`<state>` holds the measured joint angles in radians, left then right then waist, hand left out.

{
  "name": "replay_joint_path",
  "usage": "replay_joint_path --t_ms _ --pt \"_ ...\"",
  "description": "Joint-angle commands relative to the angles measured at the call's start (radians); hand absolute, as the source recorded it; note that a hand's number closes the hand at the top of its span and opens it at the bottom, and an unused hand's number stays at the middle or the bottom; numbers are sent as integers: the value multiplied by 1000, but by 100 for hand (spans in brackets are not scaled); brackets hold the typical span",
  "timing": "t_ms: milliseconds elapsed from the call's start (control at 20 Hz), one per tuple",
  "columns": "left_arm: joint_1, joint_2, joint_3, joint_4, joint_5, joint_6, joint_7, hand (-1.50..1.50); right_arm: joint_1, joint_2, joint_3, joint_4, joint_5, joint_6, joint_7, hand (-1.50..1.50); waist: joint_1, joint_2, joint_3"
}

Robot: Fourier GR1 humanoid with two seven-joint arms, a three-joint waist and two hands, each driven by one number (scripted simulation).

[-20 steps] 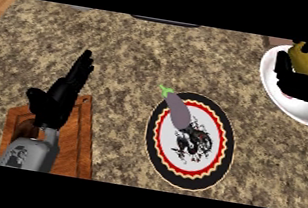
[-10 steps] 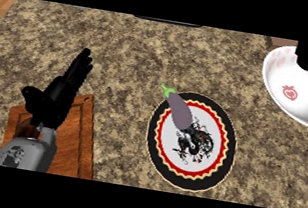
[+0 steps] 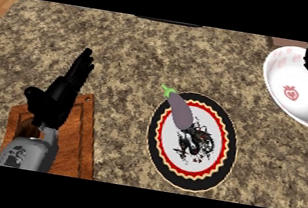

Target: Pick the lemon from the plate and place it in the bowl

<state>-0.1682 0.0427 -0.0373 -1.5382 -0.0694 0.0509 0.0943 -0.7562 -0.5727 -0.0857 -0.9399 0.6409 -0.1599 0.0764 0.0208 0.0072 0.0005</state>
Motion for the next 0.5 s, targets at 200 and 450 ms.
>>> replay_joint_path --t_ms 200,450 --pt "-41 -5 -12 13 -9 -3 32 0 -39 -21 -70 402 7 -64 -262 150 11 5 1" --pt "-3 -19 -22 15 -20 7 -14 0 -113 -68 -142 533 -85 131 -300 -150 11 5 1"
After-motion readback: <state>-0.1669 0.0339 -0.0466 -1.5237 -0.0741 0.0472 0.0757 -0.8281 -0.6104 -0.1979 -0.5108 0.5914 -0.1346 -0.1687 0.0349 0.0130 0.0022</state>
